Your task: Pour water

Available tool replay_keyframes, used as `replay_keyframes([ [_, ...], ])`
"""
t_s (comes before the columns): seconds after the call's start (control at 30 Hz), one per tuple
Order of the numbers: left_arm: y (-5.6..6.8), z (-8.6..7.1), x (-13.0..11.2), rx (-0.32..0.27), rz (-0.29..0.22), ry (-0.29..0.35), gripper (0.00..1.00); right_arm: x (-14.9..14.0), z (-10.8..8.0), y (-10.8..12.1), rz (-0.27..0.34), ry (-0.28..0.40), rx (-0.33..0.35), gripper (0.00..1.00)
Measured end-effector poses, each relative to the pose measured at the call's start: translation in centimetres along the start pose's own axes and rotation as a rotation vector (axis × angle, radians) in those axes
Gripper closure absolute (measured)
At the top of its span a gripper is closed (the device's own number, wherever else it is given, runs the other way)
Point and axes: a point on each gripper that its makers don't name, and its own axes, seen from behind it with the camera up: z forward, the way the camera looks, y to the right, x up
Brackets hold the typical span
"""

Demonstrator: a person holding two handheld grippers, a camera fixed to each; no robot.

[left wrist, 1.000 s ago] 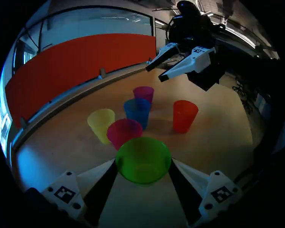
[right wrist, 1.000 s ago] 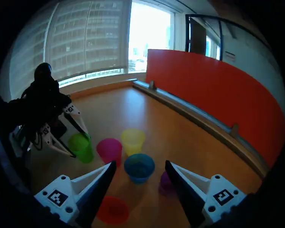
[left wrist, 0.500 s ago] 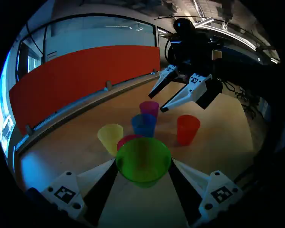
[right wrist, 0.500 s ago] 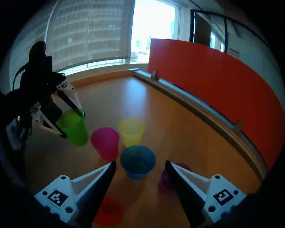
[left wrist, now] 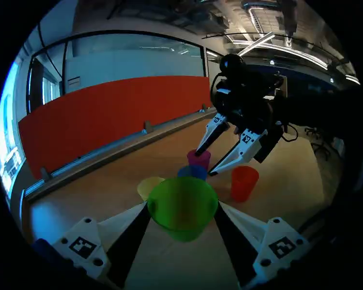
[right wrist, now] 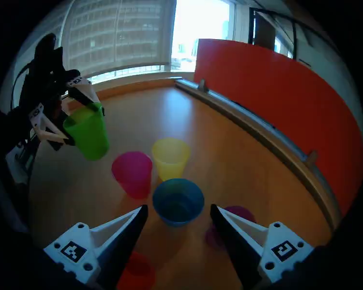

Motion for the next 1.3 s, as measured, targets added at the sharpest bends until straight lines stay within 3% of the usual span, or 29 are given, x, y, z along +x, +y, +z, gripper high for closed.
replay_keyframes([
  [0.37, -1.5, -0.9, 2.2, 0.032, -0.02, 0.082, 0.12, -0.5, 1.1, -0.2, -0.006, -0.026, 0.013, 0.0],
  [0.63, -1.2, -1.2, 3.2, 0.024, -0.014, 0.123, 0.12, -0.8, 1.9, -0.2, -0.004, -0.037, 0.02, 0.0],
  [1.3, -2.2, -1.2, 3.2, 0.04, -0.022, 0.13, 0.12, -1.3, 4.0, -0.3, -0.007, -0.069, 0.042, 0.0],
])
